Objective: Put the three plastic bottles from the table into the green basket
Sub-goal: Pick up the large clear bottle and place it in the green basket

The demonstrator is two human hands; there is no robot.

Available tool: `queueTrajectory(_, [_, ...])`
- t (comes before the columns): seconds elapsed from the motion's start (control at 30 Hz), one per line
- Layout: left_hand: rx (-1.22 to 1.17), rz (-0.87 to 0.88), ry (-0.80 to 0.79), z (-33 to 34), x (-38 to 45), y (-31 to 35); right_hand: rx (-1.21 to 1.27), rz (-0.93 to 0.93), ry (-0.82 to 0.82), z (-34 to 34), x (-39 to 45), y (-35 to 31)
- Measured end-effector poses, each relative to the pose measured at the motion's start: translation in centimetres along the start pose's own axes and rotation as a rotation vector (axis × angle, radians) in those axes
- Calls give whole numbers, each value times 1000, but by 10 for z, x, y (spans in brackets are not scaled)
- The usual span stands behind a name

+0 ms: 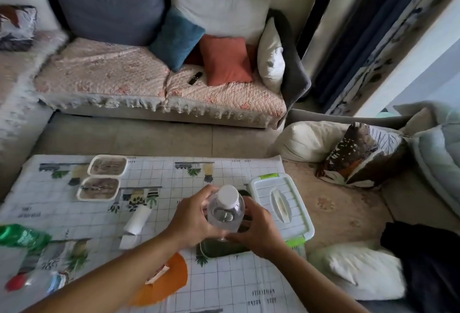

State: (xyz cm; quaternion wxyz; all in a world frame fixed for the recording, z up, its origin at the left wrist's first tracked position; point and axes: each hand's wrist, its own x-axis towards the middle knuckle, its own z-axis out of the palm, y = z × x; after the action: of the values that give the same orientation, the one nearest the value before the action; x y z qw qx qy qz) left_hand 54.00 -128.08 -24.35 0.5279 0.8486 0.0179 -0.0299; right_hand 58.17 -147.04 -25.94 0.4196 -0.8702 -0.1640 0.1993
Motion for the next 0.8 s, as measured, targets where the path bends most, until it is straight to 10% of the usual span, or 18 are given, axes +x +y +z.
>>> queueTrajectory(0.8, [150,-207,31,83,86,-163,-64,146,-90,68,118,132])
